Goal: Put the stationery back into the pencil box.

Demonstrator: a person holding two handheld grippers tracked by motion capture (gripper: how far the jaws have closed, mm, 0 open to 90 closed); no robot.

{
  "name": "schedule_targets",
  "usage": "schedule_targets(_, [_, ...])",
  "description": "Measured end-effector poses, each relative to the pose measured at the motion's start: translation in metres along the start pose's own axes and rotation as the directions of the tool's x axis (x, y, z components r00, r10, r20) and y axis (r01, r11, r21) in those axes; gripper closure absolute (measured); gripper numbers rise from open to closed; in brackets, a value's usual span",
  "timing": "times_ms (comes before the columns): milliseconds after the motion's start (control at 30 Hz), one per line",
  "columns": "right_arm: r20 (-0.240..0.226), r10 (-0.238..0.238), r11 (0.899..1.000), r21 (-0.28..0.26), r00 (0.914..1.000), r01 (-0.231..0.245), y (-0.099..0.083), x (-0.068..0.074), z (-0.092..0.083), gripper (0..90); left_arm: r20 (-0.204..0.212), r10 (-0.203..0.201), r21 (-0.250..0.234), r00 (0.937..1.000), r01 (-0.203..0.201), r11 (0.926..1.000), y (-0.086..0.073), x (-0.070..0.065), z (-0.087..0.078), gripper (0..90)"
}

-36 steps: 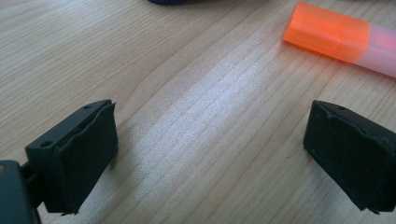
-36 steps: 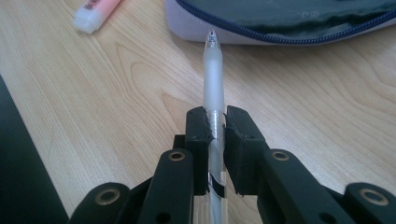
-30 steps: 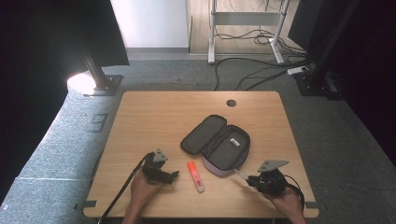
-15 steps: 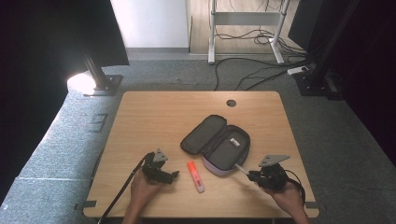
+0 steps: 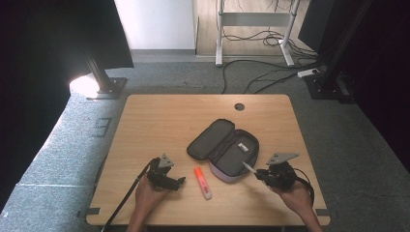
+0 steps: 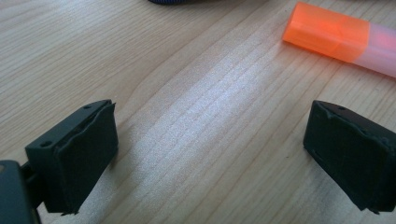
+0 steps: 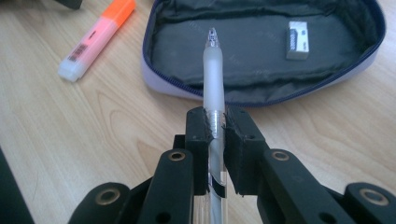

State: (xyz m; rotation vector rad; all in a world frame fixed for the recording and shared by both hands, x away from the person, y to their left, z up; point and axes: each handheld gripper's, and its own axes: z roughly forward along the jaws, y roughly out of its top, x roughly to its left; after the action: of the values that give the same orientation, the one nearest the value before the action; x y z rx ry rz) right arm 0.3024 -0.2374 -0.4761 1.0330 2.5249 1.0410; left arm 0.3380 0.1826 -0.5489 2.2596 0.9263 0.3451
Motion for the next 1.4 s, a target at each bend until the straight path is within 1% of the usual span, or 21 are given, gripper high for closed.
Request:
schedule_targets(267, [0.021, 0.0, 1.0, -0.004, 0.9998, 0.0, 0.013, -0.006, 0.002, 78.4, -0.001, 0.0, 0.001, 1.0, 0.0, 1.0, 0.0, 0.0, 0.0, 2.7])
schedule_targets(567, [0.043, 0.003, 1.0, -0.005, 0.9991, -0.003, 0.029, -0.013, 0.01, 78.4, 0.0, 0.0, 0.0, 1.0, 0.0, 1.0, 0.0, 0.0, 0.0, 2.7])
schedule_targets(933, [0.074, 0.01, 1.0, 0.003, 0.9972, -0.01, 0.047, -0.019, 0.023, 78.4, 0.001, -0.002, -0.002, 1.0, 0.002, 1.0, 0.0, 0.0, 0.0, 2.7])
schedule_targets(1167, [0.081, 0.024, 1.0, 0.002, 0.9964, -0.025, 0.056, -0.024, 0.031, 78.4, 0.001, 0.002, 0.002, 1.0, -0.002, 1.0, 0.0, 0.0, 0.0, 2.7])
schedule_targets(1400, [0.092, 0.028, 1.0, 0.006, 0.9953, -0.028, 0.066, -0.027, 0.04, 78.4, 0.0, 0.001, 0.001, 1.0, -0.001, 1.0, 0.0, 0.0, 0.0, 2.7])
